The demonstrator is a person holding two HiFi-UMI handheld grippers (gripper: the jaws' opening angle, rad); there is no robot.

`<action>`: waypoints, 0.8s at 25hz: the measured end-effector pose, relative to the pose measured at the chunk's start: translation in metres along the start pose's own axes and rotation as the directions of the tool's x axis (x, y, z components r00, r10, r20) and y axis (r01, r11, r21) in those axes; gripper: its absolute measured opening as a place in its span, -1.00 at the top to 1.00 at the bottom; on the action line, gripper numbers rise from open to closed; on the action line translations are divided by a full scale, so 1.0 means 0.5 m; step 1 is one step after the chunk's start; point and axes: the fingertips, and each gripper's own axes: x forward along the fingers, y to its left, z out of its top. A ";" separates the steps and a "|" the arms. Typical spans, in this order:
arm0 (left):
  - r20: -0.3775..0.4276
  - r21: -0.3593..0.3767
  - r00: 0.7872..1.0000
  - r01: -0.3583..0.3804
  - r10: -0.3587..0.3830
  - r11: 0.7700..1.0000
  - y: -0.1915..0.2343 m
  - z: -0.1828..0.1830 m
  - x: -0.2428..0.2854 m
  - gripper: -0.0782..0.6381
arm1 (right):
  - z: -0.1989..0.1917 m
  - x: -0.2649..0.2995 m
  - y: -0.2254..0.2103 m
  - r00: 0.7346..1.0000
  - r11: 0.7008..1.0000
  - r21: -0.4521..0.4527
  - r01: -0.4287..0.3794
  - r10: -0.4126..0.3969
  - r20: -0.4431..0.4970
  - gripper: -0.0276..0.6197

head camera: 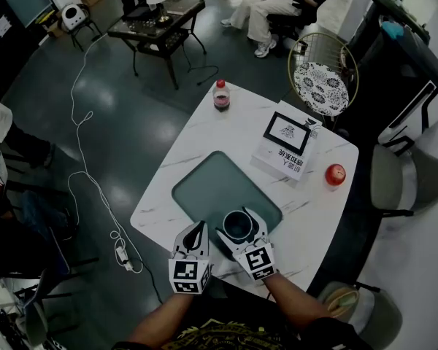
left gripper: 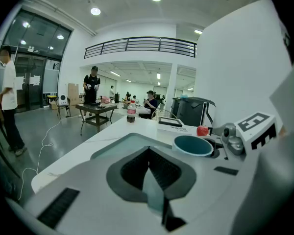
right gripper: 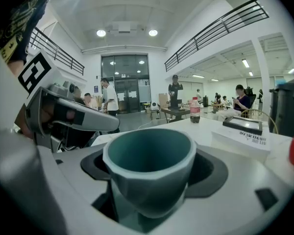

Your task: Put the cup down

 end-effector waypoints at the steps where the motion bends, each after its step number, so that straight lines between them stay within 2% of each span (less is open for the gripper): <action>1: -0.001 0.000 1.000 0.000 0.000 1.000 -0.001 -0.001 0.001 0.76 | 0.000 0.000 0.000 1.000 1.000 0.001 0.000 0.000 0.003 -0.28; 20: 0.000 0.006 1.000 0.015 -0.015 1.000 -0.026 -0.008 -0.011 0.76 | -0.021 -0.029 0.008 1.000 0.999 -0.032 0.019 -0.020 -0.019 -0.32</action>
